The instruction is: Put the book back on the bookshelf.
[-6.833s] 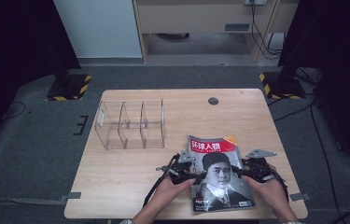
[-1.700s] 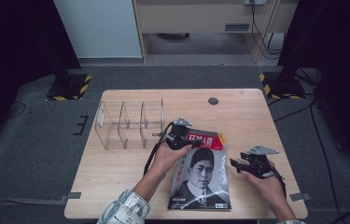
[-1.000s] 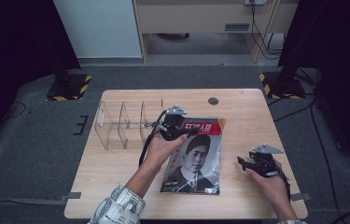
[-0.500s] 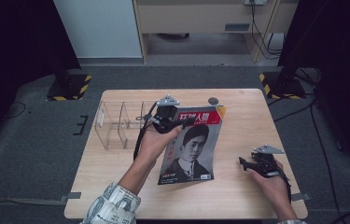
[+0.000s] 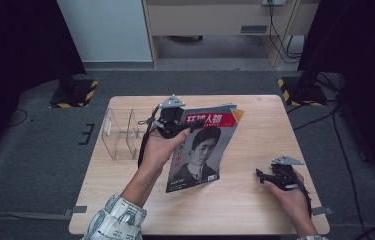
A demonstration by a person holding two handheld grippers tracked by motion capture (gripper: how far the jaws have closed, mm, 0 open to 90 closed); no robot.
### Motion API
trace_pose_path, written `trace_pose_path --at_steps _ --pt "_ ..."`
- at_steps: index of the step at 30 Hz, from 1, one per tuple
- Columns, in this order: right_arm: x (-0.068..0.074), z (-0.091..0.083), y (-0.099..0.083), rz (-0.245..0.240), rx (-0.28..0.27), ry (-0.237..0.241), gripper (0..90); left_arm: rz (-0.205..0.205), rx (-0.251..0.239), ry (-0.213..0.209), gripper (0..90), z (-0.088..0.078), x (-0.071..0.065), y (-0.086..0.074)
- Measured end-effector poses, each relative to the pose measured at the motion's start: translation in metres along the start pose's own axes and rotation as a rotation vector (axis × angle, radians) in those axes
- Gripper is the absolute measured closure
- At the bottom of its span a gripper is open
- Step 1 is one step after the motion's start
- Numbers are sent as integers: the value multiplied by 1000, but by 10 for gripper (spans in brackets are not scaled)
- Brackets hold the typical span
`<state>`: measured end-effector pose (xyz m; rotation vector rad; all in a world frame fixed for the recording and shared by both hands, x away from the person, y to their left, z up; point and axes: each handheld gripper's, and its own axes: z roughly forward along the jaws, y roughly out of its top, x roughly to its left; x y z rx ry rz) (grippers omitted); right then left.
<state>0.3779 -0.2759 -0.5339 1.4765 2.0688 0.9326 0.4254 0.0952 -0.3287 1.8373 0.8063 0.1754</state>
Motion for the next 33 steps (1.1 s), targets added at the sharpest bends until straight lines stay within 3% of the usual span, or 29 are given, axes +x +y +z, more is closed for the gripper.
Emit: trace_pose_path --at_steps 12,33 --pt "2 2 -2 -13 -15 -19 256 -1 -25 5 864 -13 0 3" --pt "3 2 -2 -21 -10 -16 249 6 -47 2 864 -35 -3 2"
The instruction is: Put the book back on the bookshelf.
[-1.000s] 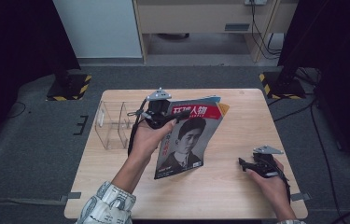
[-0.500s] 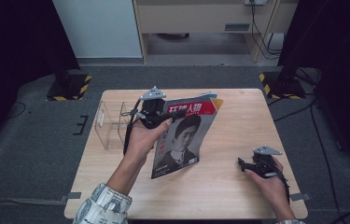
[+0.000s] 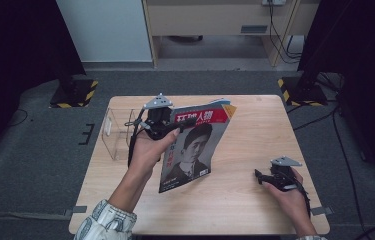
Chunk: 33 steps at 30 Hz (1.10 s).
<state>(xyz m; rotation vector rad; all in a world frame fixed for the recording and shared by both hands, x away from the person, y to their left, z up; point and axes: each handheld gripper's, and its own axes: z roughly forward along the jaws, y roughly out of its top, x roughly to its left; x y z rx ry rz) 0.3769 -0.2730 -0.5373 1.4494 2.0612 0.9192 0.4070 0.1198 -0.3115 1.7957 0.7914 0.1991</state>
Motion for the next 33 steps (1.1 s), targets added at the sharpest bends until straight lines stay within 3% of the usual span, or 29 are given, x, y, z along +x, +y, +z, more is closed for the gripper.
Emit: trace_pose_path --at_steps 33 --pt "2 0 0 -14 -2 13 249 -40 -25 23 864 -38 17 -19"
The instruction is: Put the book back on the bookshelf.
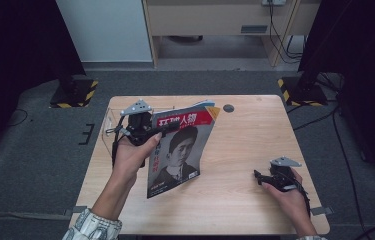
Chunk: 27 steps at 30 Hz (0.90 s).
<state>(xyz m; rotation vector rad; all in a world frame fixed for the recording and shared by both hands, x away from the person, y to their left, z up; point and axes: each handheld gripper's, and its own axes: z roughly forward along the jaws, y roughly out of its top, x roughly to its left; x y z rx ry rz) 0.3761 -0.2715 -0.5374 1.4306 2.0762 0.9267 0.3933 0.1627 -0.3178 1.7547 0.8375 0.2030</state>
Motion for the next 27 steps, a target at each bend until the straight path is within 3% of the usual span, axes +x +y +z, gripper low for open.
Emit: trace_pose_path --at_steps 13,27 --pt "1 0 0 -1 -1 0 249 -10 -7 17 864 -14 6 -5" --pt "2 0 0 3 1 3 249 -20 -39 54 864 -41 15 -2"
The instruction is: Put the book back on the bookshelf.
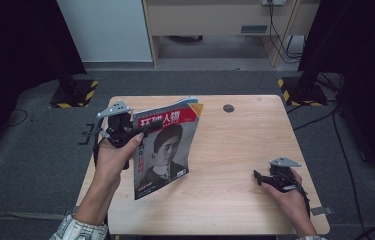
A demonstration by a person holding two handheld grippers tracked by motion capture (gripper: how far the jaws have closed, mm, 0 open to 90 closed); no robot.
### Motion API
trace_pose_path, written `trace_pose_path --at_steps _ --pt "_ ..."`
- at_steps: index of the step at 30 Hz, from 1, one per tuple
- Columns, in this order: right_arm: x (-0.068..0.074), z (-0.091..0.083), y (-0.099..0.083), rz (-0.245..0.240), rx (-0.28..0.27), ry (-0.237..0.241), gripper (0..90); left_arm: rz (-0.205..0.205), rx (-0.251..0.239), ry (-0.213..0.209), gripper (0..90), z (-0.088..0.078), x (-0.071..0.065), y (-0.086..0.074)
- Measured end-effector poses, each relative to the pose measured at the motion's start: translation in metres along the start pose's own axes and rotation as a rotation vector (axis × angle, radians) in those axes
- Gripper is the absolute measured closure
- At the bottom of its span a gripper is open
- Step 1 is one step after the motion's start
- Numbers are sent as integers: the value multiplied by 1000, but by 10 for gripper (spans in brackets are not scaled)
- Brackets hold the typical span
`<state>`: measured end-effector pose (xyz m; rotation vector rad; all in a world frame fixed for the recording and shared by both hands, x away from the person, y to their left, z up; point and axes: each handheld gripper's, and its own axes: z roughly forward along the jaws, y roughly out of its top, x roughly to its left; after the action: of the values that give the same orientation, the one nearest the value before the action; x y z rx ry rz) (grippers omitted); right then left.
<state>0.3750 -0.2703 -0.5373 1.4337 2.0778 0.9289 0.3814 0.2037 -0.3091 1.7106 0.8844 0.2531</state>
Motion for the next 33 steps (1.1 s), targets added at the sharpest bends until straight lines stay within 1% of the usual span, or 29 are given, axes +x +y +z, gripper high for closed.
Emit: trace_pose_path --at_steps 20,30,33 --pt "0 0 0 -9 1 3 248 -17 -19 60 864 -38 17 -7" --pt "0 0 0 -6 0 3 248 -28 -28 79 864 -50 26 -10" --pt "0 0 0 -6 0 3 248 -32 -34 90 864 -54 27 -11"
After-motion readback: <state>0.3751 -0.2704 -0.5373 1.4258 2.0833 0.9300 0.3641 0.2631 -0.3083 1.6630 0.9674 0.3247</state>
